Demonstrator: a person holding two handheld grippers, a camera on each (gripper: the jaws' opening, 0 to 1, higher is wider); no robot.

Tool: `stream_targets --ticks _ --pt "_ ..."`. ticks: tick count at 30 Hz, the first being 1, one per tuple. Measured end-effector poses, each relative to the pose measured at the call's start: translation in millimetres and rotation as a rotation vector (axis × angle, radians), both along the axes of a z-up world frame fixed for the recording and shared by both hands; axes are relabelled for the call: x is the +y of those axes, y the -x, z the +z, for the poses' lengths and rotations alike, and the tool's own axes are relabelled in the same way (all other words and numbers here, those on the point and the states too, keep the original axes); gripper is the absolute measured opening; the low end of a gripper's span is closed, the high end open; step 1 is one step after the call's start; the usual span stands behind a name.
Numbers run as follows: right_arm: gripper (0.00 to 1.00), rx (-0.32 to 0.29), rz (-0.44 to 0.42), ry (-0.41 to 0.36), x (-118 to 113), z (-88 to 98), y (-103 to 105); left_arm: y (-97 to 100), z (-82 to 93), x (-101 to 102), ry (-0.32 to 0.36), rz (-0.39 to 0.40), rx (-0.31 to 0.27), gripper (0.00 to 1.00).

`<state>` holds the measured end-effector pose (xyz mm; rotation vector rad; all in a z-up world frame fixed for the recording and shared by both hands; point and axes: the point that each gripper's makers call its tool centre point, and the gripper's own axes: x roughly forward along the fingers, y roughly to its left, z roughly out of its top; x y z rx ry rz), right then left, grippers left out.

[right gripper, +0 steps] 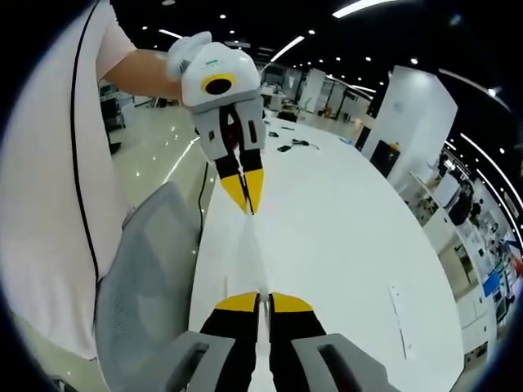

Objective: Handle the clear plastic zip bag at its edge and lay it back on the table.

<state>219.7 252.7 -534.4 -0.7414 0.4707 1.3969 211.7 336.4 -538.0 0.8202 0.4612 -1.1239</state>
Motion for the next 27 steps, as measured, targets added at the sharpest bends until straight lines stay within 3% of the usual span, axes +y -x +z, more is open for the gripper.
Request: stream_targets --ticks 15,27 --pt "0.07 0.027 -0.013 -0.011 0.2 -1.5 0.5 2.2 3.0 -1.9 0.012 -0.003 0.006 0.00" --pt "0.00 0.020 0.018 -0.026 12.3 3.8 4.7 0.5 2.3 1.4 0.014 0.010 0.010 0.00"
